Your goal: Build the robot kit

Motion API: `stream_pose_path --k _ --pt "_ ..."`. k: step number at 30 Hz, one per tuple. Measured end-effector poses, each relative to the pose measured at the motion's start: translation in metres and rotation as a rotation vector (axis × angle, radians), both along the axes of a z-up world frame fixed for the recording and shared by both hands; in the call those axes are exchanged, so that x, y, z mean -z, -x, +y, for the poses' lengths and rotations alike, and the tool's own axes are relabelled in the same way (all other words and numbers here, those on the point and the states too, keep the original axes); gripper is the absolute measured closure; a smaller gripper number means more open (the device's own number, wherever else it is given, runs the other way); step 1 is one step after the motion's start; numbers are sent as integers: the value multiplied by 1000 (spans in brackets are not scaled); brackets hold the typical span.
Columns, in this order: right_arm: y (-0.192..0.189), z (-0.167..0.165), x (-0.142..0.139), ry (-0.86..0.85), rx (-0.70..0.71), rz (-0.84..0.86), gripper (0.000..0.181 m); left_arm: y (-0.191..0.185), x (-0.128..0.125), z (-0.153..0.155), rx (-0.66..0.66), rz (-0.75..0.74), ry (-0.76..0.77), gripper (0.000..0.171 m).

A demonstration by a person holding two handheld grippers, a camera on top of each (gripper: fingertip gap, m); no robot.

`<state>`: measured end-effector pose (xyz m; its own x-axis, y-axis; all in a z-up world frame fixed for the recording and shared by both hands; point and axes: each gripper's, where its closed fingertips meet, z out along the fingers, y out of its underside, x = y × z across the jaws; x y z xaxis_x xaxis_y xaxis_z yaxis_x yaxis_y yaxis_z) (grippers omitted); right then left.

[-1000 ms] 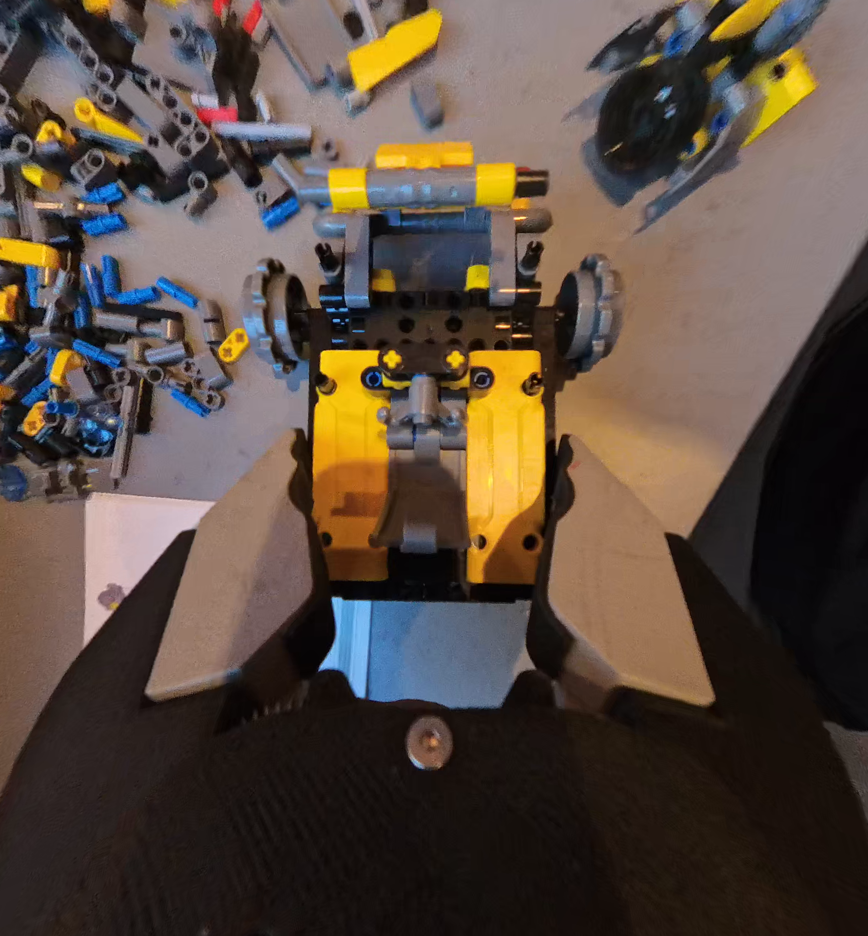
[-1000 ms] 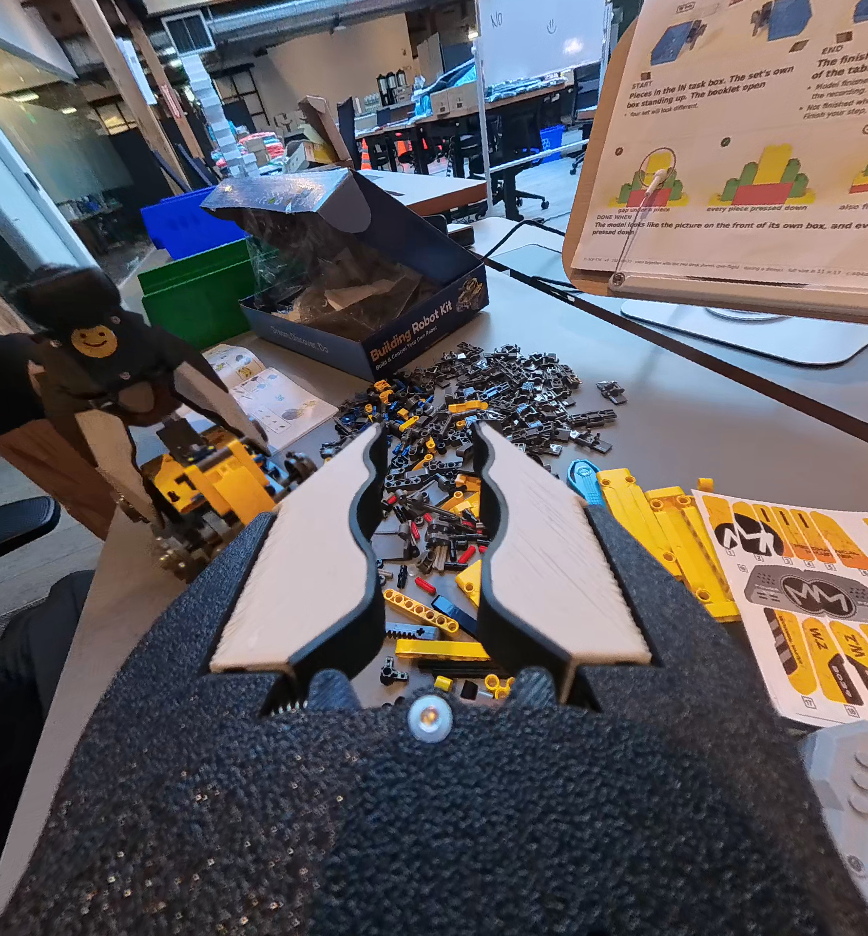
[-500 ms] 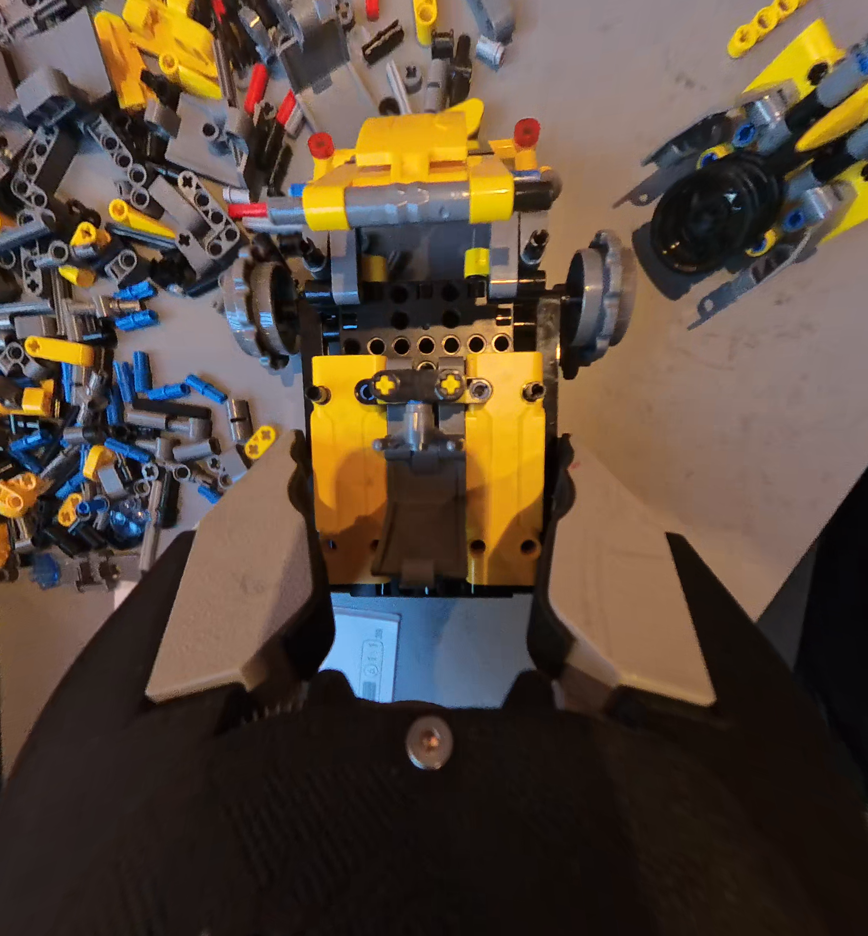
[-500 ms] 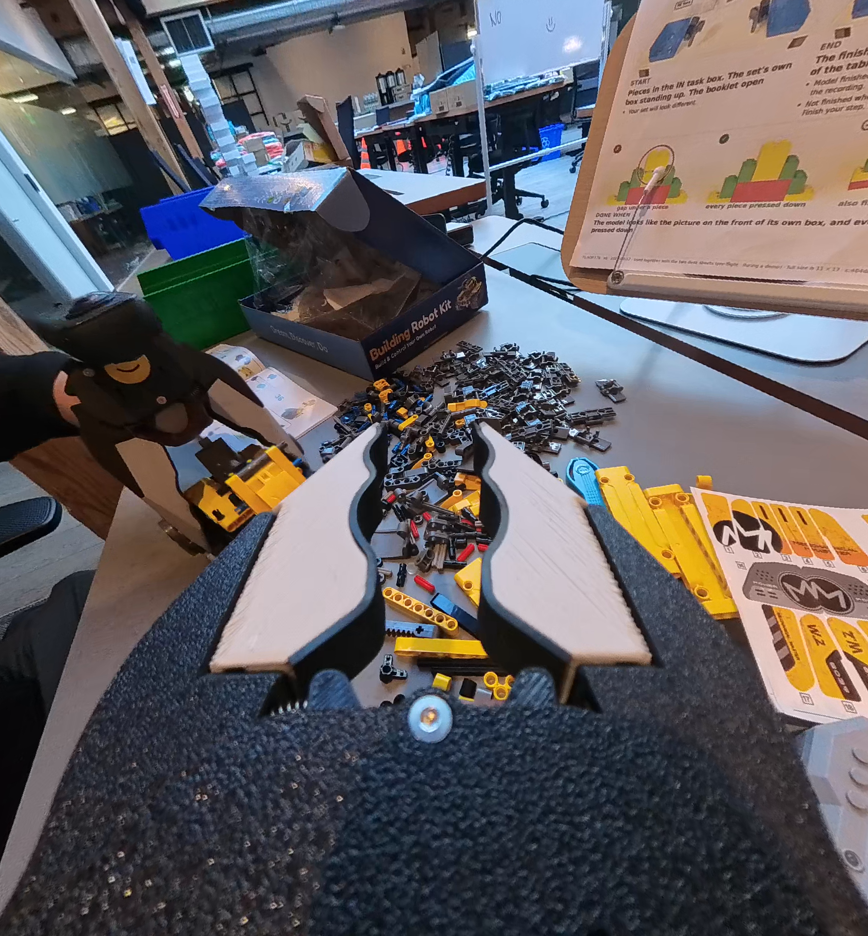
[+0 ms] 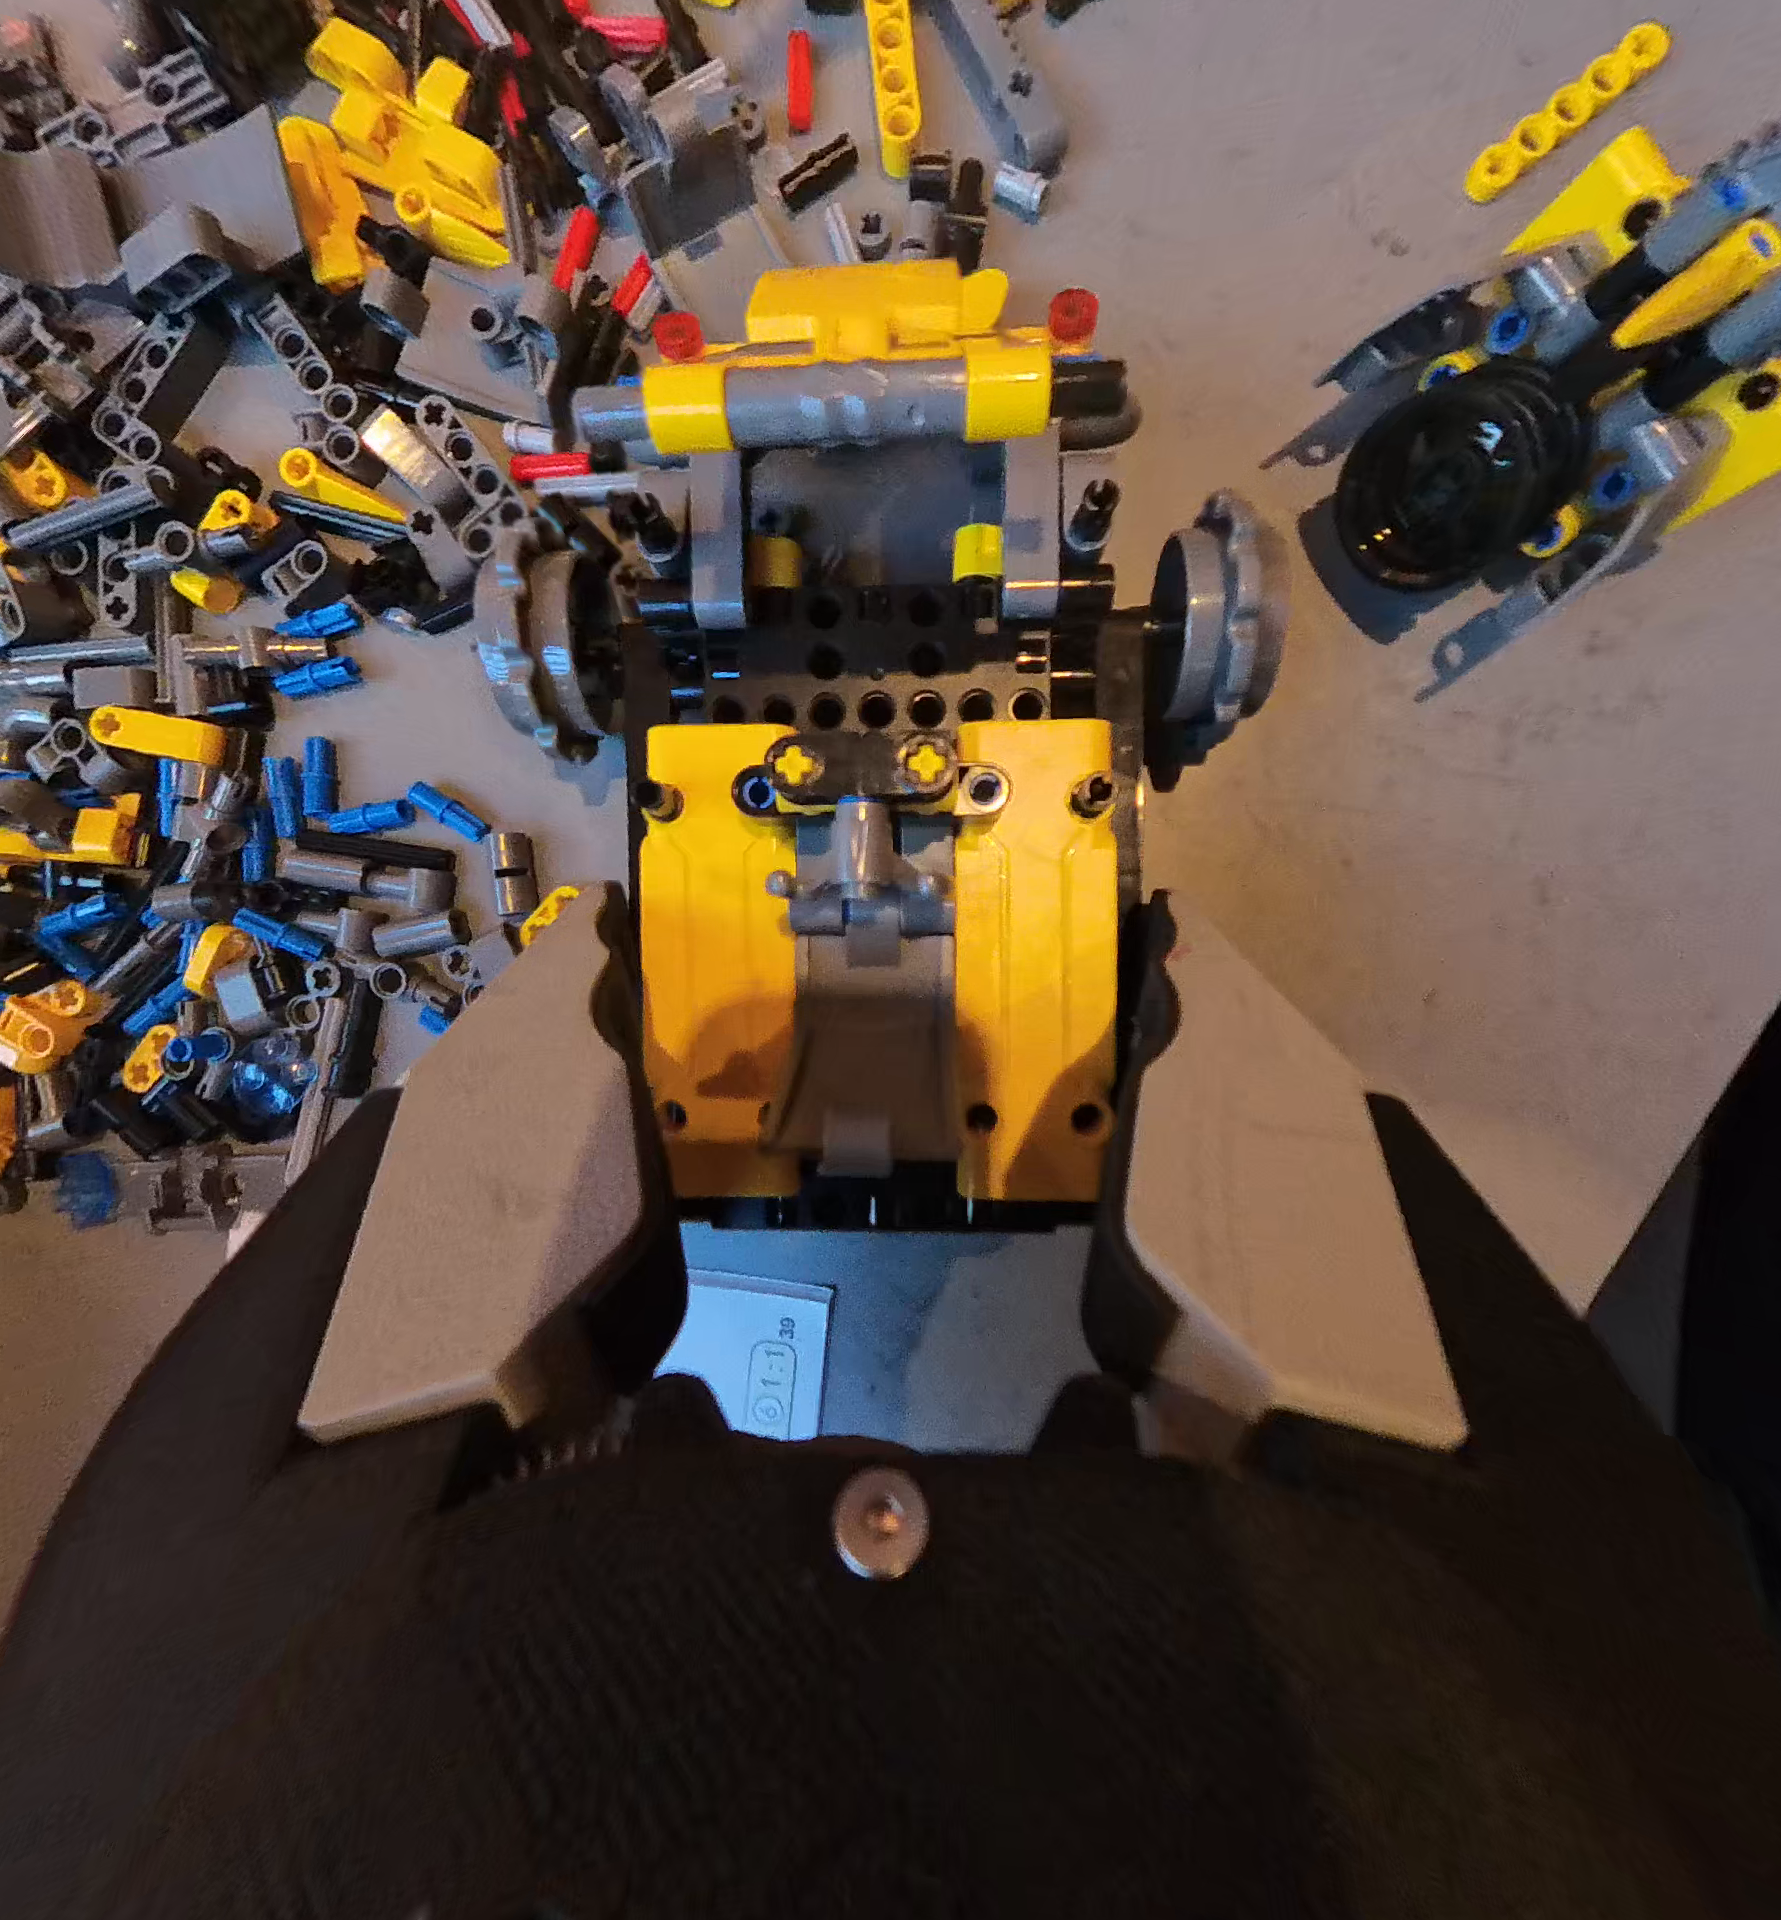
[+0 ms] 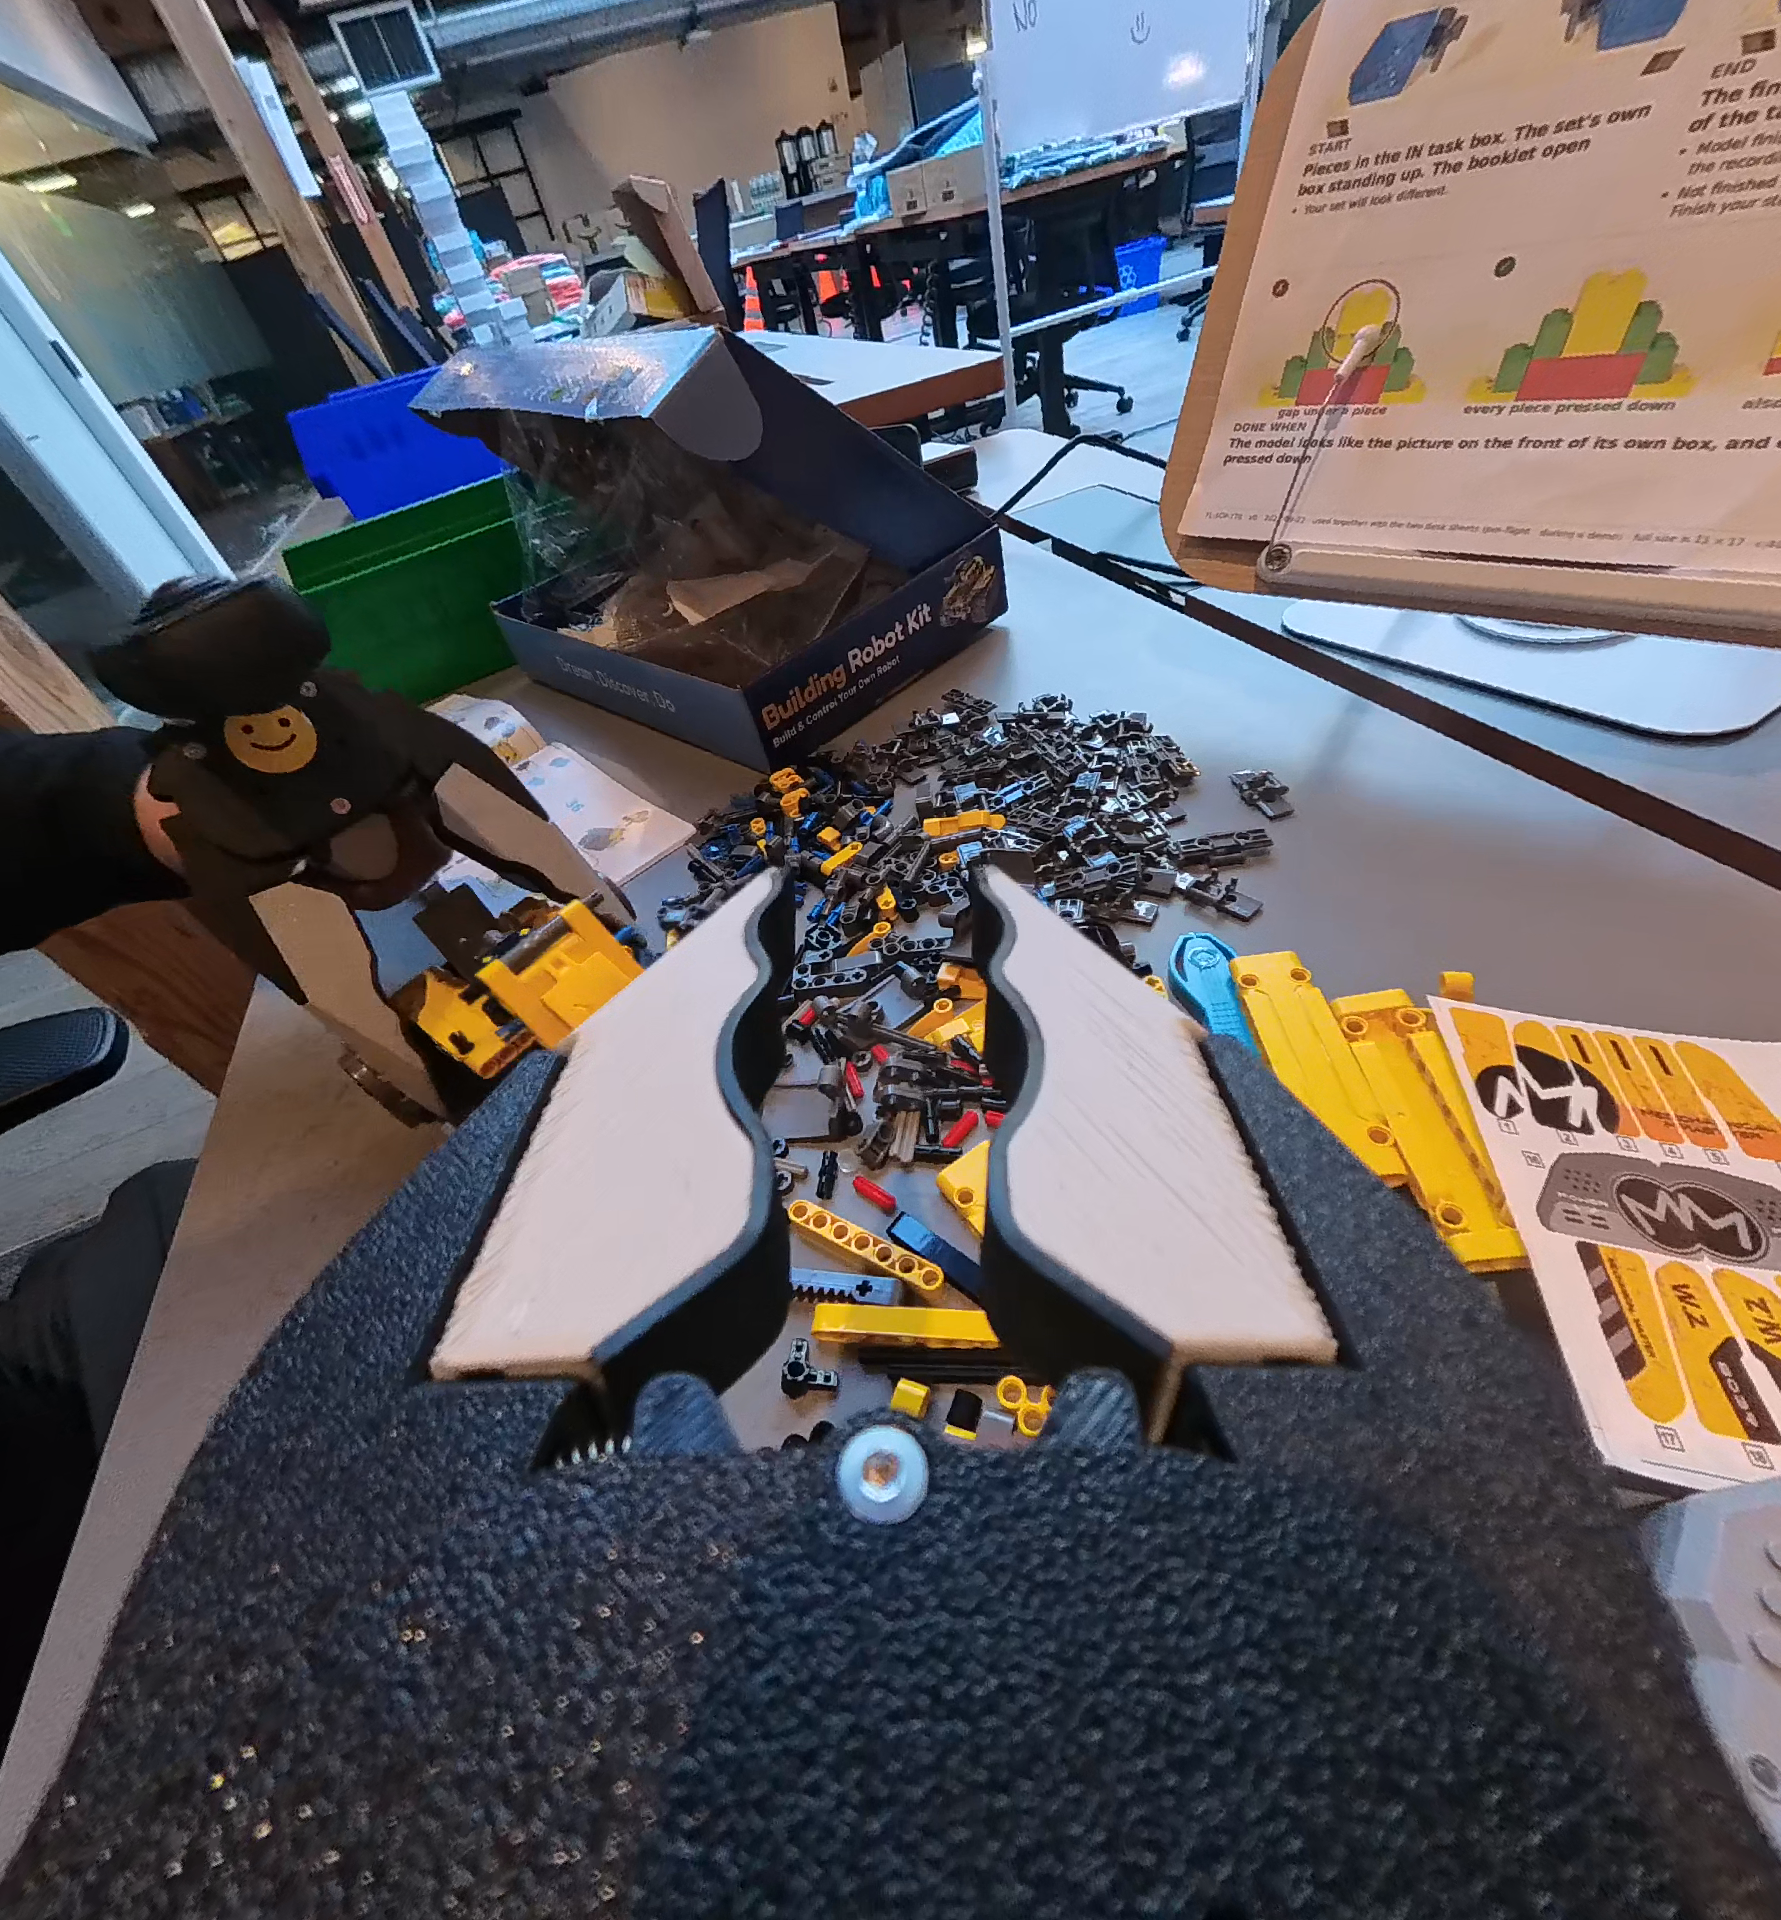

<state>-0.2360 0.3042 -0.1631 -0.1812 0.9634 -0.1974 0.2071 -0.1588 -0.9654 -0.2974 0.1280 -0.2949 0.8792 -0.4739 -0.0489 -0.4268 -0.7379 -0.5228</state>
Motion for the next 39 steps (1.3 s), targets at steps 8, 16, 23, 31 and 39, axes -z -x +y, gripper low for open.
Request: stream_pose_path --k 8,16,23,31,39 --pt "3 -3 6 -9 -12 -24 148 3 0 9 -1 -7 -10 77" --pt "3 -4 8 -19 -16 -37 147 6 -17 15 -94 -42 -114 59" --pt "1 -2 11 -56 -11 -57 146 8 -76 -4 -281 -167 -362 53" --pt "-37 -51 26 -159 -158 -239 146 -41 -64 -68 -253 -294 -415 67" --pt "-107 -113 115 -287 -215 -575 145 -38 -40 -81 -287 -278 -451 74"
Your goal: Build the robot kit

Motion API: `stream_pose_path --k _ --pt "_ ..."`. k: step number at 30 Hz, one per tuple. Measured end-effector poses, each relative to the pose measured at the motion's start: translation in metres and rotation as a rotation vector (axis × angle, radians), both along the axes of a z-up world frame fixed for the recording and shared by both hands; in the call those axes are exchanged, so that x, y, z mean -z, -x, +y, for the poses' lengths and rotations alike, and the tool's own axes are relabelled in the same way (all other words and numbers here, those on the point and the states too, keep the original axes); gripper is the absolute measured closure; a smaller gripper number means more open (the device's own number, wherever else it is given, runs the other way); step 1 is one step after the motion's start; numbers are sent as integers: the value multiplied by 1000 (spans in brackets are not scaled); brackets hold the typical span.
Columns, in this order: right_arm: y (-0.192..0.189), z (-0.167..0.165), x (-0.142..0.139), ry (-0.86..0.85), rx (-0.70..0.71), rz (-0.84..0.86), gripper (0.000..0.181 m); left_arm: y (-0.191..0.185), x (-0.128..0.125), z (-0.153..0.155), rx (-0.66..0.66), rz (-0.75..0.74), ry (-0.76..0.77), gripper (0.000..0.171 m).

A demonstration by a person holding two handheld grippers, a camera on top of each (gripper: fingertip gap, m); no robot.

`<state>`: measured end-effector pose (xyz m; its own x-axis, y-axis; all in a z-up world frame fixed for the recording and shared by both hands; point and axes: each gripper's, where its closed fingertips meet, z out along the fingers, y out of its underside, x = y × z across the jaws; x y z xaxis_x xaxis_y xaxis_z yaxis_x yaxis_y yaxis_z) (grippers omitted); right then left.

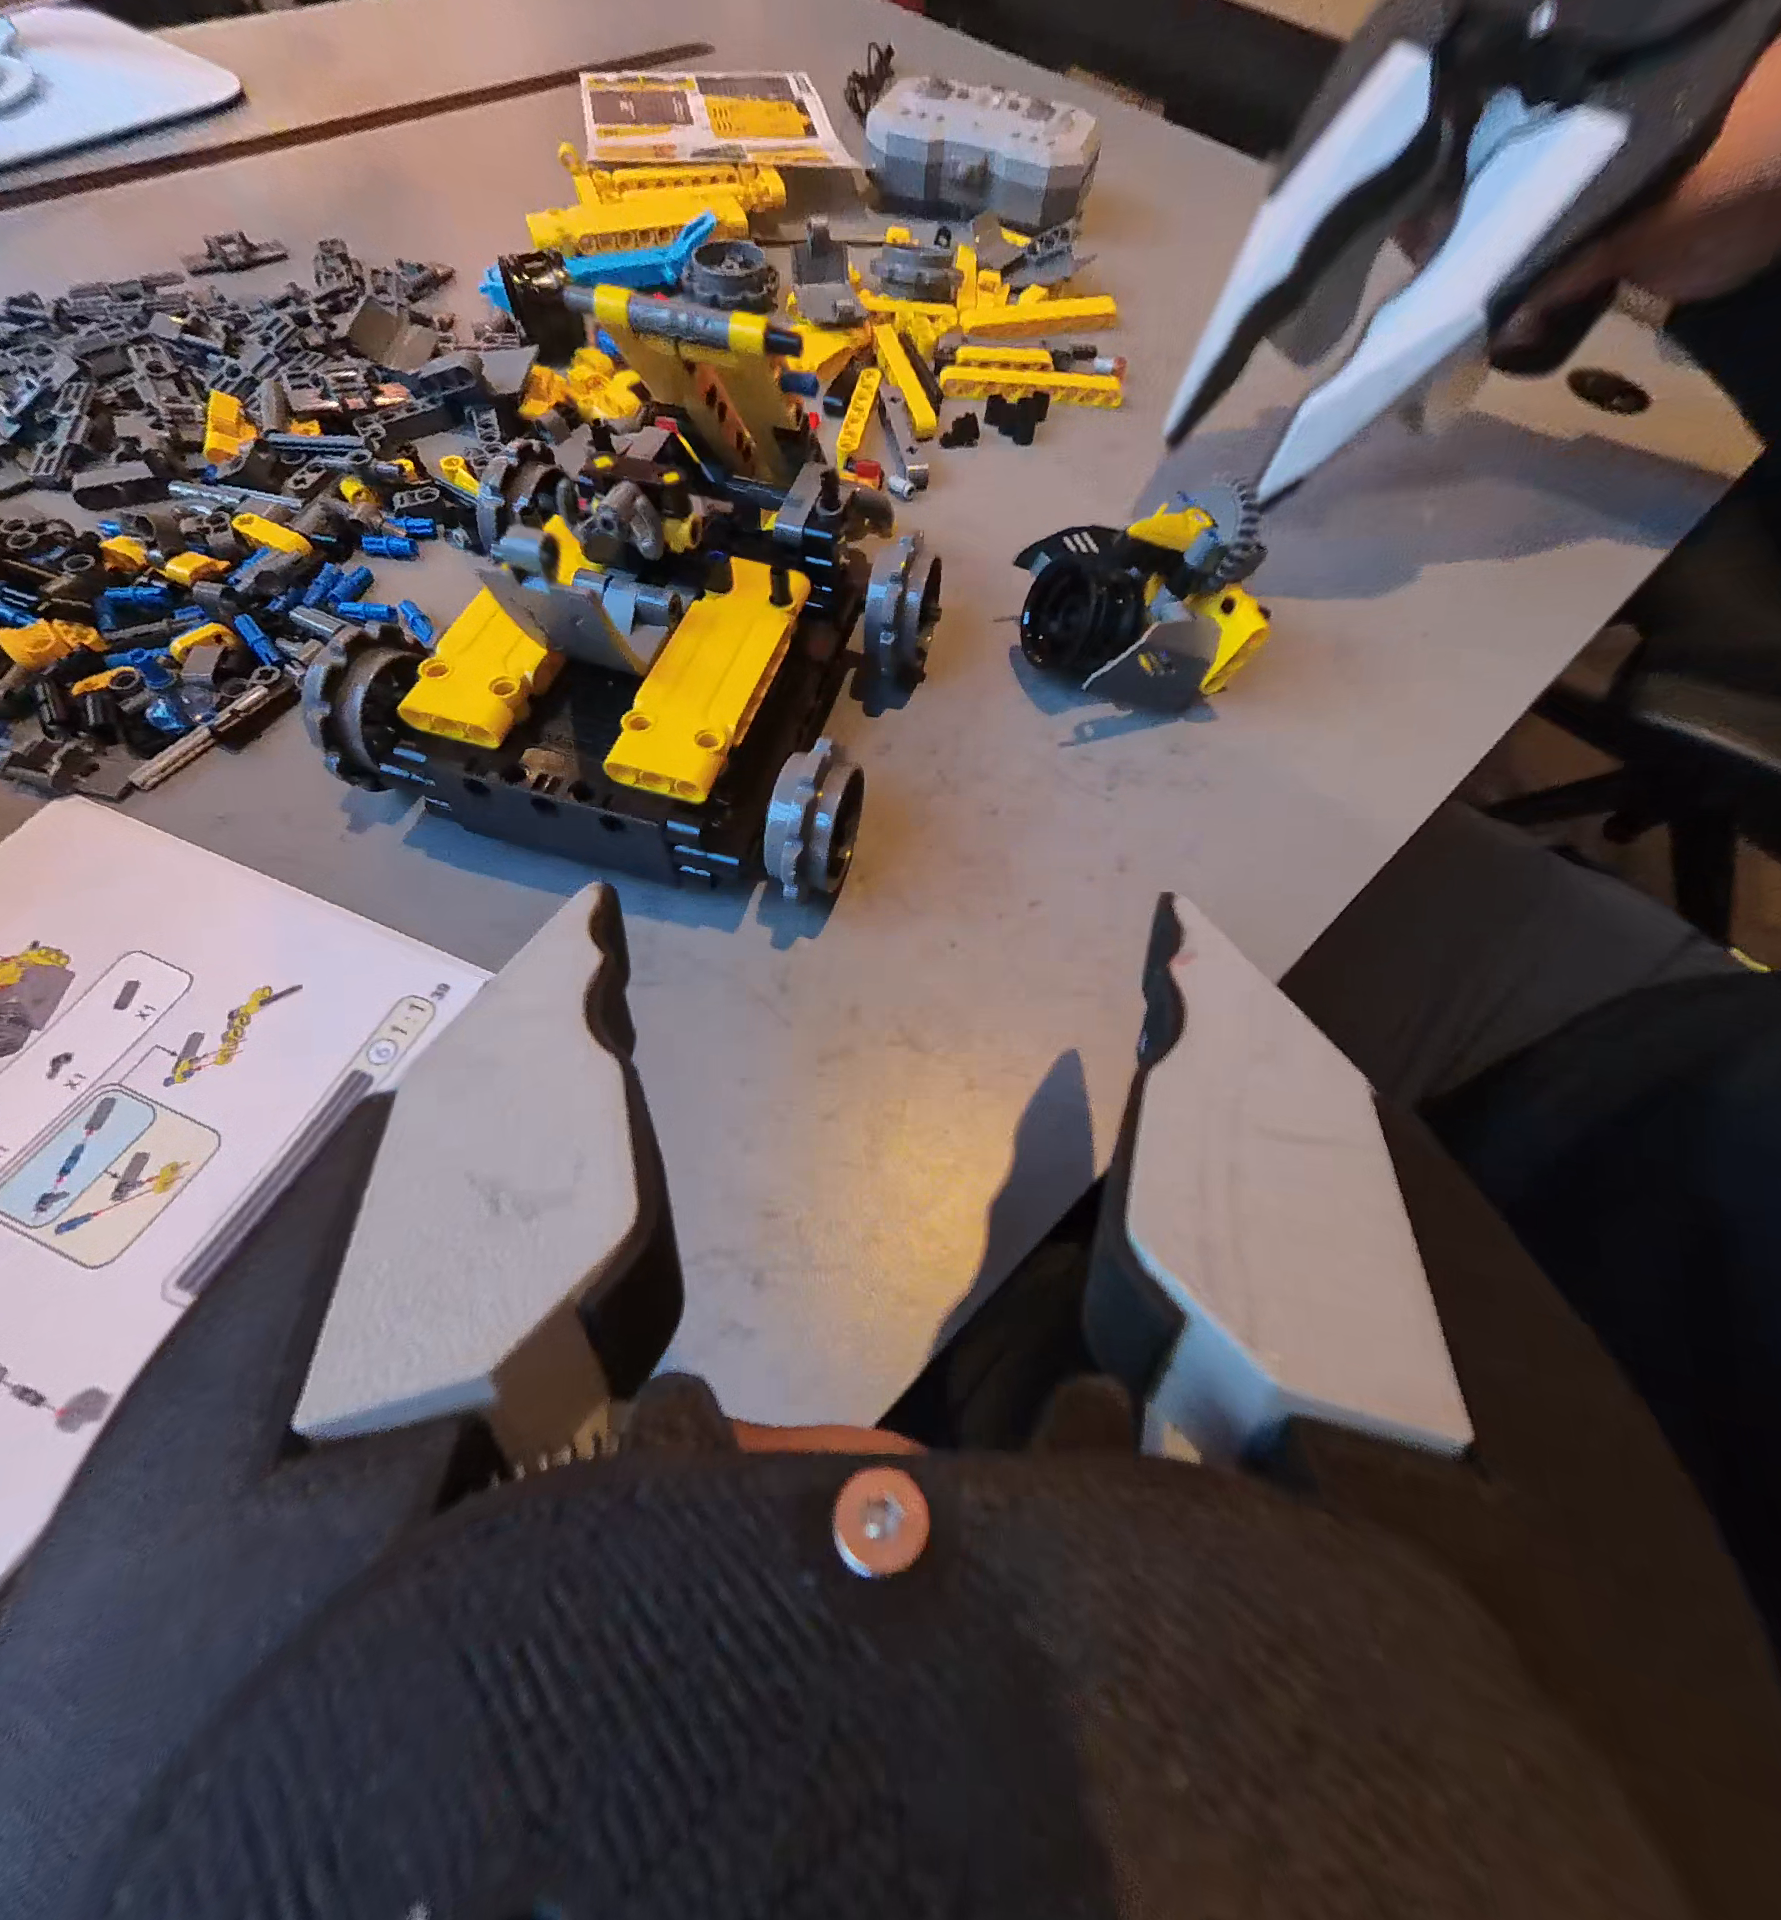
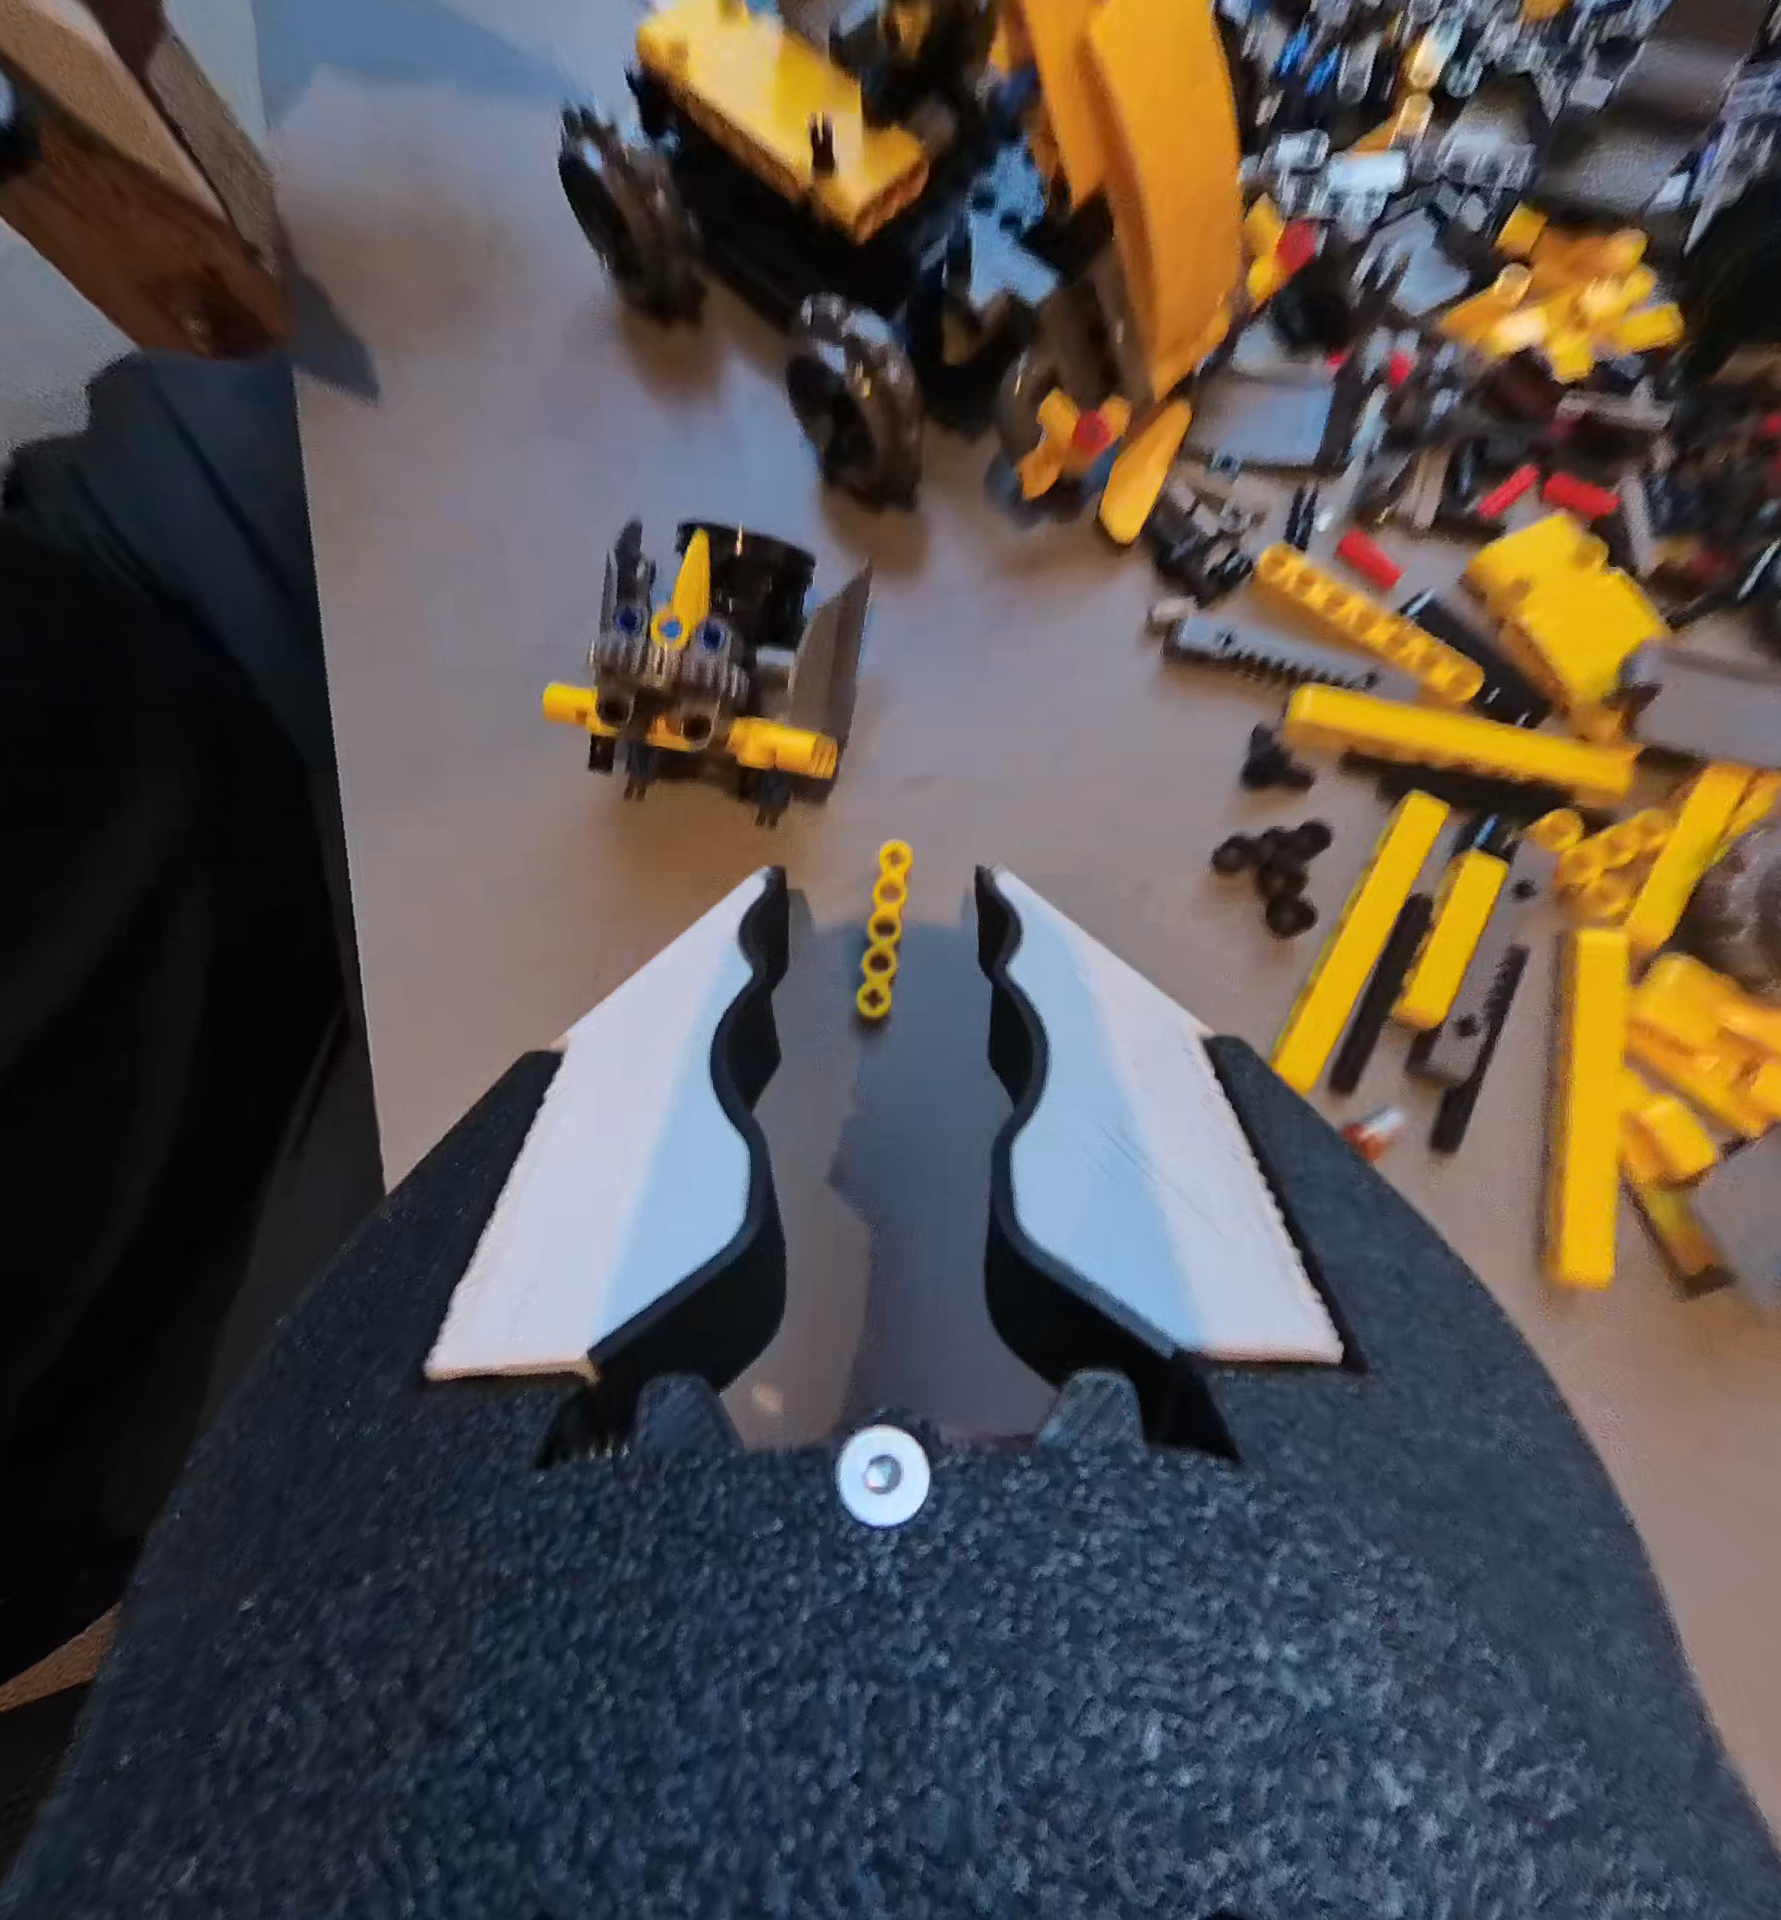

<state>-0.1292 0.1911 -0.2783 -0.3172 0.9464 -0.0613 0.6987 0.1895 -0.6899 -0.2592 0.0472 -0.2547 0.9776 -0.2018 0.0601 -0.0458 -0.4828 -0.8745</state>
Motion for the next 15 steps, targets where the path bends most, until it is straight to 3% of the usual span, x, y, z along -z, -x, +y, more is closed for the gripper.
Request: stream_pose_path --k 3,7,15 --pt "-7 0 17 -29 17 -60 150 -4 0 -3 8 -99 -19 78" --pt "-9 6 25 -42 20 -80 174 -9 -3 -13 -5 -200 -48 80" --pt "-20 34 25 -4 155 -59 174 4 -8 -33 -77 -184 -190 88"
